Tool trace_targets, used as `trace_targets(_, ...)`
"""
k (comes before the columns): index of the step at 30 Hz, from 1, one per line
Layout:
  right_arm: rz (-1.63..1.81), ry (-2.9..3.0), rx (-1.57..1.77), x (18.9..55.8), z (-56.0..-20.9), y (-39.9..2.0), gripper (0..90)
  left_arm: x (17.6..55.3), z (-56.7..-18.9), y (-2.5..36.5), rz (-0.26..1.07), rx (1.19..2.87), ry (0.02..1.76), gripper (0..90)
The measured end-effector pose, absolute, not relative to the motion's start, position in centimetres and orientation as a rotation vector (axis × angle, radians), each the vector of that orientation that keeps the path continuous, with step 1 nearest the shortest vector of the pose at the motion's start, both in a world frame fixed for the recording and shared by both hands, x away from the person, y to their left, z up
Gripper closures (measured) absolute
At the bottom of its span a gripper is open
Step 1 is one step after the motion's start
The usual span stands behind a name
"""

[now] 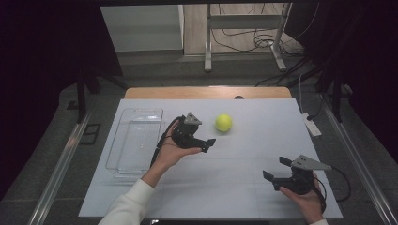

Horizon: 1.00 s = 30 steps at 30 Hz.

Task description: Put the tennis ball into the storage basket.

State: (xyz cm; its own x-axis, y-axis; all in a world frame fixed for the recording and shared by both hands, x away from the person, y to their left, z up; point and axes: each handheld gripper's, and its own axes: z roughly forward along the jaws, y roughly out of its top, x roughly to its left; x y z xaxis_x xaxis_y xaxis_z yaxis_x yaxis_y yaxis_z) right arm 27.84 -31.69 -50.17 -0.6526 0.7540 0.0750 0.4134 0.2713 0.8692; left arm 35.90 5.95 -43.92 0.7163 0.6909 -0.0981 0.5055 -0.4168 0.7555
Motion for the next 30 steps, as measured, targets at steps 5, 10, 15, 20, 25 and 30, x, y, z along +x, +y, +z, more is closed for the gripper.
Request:
trace_targets(5, 1.335, 2.195, 1.061, 27.8, -50.2, -31.7, 9.8, 36.5, -43.8, 5.7, 0.286, 2.113, 0.909, 12.8)
trace_targets(10, 1.339, 2.191, 1.063, 27.8, -50.2, -31.7, 9.8, 36.9, -43.8, 5.4, 0.288, 2.125, 0.911, 12.7)
trace_targets(15, 1.336, 2.194, 1.06, 27.8, -50.2, -31.7, 9.8, 37.5, -43.6, 5.1, 0.296, 2.147, 0.908, 12.7)
trace_targets(20, 1.344, 2.19, 1.064, 27.8, -50.1, -31.7, 9.8, 38.0, -43.2, 4.8, 0.297, 2.156, 0.887, 12.5)
trace_targets(25, 1.34, 2.191, 1.063, 27.9, -50.2, -31.7, 9.8, 38.6, -43.1, 4.4, 0.292, 2.167, 0.887, 12.4)
trace_targets(30, 1.344, 2.187, 1.067, 27.9, -50.1, -31.8, 9.8, 39.1, -43.1, 4.2, 0.285, 2.168, 0.895, 12.5)
